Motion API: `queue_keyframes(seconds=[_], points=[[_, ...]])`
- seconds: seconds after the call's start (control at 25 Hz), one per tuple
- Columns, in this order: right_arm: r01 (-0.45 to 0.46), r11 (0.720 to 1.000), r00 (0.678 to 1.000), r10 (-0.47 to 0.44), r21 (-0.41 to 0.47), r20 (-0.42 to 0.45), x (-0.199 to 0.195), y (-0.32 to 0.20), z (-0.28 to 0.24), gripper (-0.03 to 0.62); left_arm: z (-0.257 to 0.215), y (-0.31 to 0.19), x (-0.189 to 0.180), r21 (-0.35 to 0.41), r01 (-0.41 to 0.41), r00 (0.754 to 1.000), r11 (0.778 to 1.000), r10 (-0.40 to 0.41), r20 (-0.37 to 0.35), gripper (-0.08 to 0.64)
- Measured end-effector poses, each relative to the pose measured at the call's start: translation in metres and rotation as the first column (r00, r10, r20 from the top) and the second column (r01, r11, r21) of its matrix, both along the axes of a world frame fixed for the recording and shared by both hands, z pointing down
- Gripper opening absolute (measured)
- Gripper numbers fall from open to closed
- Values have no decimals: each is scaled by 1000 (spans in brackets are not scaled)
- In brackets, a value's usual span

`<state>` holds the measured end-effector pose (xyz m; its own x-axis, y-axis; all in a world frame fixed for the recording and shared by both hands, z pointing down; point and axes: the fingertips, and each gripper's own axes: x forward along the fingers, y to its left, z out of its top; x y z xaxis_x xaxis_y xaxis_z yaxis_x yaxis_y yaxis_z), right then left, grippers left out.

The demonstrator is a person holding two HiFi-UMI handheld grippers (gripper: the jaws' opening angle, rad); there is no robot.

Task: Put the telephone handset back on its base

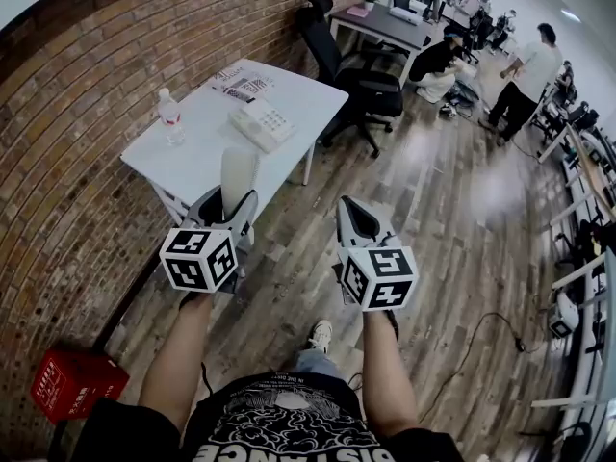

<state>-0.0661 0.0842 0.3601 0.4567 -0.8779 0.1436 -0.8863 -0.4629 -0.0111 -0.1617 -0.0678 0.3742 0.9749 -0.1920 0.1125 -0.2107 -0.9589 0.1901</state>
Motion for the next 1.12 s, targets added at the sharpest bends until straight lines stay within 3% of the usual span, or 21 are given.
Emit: queue_keyframes(seconds=[0.44,0.68,1.12], points=[[137,991,990,-137,1,36,125,-36,4,0,5,-22,109,-12,130,991,991,-130,36,221],[222,975,974,-221,-8,57,159,-54,11,0,10,-30,134,-17,210,976,978,-208,56,221],[331,944,942,-329,-5,69,179,-81,19,0,16,-44,145,-15,312,948,950,-311,71,221]])
